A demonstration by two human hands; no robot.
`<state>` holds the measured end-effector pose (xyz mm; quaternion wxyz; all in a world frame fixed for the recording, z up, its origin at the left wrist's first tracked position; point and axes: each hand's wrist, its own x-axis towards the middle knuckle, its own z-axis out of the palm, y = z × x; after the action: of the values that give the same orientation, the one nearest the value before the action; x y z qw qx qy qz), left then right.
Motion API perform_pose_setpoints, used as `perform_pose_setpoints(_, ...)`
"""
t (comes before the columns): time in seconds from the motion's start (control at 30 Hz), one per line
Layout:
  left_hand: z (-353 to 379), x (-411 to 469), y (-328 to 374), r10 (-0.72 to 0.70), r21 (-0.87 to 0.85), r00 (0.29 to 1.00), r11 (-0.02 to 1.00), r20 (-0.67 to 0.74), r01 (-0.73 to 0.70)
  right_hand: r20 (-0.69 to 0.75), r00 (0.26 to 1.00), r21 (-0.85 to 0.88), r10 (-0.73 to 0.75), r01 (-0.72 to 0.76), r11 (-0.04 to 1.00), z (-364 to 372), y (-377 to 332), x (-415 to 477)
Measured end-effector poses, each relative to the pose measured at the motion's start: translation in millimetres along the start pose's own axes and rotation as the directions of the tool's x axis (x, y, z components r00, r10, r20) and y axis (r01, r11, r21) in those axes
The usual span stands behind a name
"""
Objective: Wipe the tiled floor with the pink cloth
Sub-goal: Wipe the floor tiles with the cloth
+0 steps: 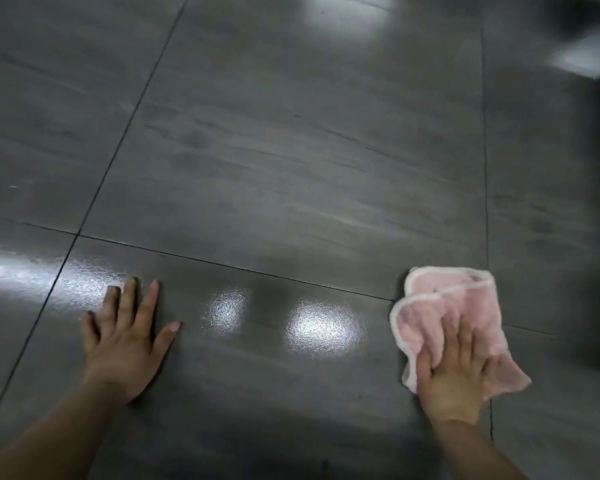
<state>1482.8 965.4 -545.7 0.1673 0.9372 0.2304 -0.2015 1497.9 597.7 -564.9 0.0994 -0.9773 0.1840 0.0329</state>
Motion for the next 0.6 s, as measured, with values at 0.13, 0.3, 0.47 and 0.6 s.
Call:
perform_pose_setpoints(0.13, 11, -12, 30, 0.13, -0.025, 0.991, 0.991, 0.017, -0.13, 0.011, 0.996, 0.007, -0.09, 0.09, 0.996, 32, -100, -52)
perform_pose_setpoints(0.3, 24, -9, 43, 0.136, -0.034, 0.991, 0.99, -0.008, -0.136, 0.1, 0.747, -0.11, -0.657, 0.665, 0.739, 38, -71, -47)
perform_pose_setpoints(0.47, 25, -5, 34, 0.151, 0.02, 0.988, 0.988, 0.028, -0.152, 0.045, 0.912, -0.182, -0.407, 0.408, 0.895, 1, -25, 6)
perform_pose_setpoints(0.6, 3, -7, 41, 0.218, 0.063, 0.968, 0.972, 0.122, -0.226, 0.133, 0.952, -0.236, -0.276, 0.301, 0.924, -24, -55, 25)
